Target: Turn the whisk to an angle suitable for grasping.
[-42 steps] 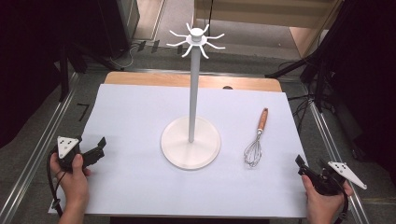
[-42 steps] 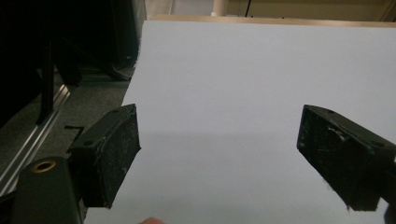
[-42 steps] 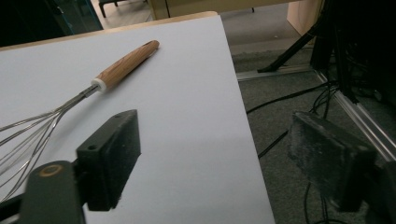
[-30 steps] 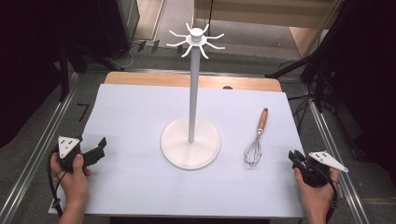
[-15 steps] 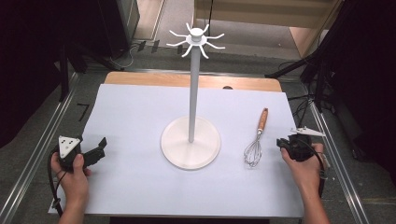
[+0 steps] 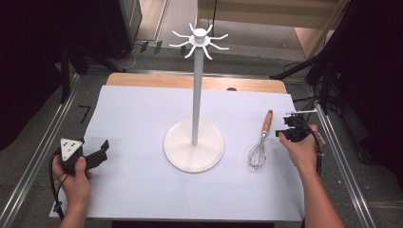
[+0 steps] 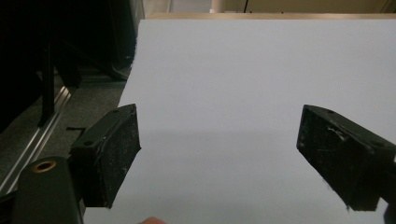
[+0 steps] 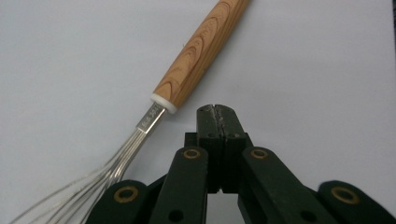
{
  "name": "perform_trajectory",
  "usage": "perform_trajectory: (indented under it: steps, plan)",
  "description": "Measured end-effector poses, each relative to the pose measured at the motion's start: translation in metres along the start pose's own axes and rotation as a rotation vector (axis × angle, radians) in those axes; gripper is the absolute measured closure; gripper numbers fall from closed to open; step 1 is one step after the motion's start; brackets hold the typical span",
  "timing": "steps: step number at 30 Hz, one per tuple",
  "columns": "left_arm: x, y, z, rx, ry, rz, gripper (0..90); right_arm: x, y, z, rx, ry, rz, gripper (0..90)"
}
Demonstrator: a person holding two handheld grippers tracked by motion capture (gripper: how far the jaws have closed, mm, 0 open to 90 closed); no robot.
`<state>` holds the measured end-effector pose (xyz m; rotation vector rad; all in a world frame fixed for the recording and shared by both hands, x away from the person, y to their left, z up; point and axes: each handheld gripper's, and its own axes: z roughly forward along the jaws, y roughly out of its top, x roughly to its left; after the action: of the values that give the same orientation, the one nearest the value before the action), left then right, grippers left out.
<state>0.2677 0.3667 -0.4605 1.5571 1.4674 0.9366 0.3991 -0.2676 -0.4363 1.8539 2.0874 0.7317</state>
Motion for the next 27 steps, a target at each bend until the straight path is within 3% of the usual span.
perform_trajectory:
  steps: [2, 9, 22, 27]
  plan:
    - [-0.001, 0.0, 0.0, 0.003, 0.002, 0.005, 14.2, 0.0, 0.007, 0.004, 0.026, 0.002, 0.026, 90.0]
    - [-0.001, 0.0, 0.001, 0.005, 0.004, 0.01, 14.2, -0.002, 0.026, 0.022, 0.121, -0.048, 0.045, 90.0]
    - [-0.002, 0.0, 0.001, 0.01, 0.005, 0.019, 14.3, -0.015, 0.049, 0.044, 0.198, -0.059, 0.156, 90.0]
    - [-0.002, 0.0, 0.001, 0.008, 0.004, 0.023, 14.3, -0.015, 0.057, 0.052, 0.195, -0.078, 0.168, 90.0]
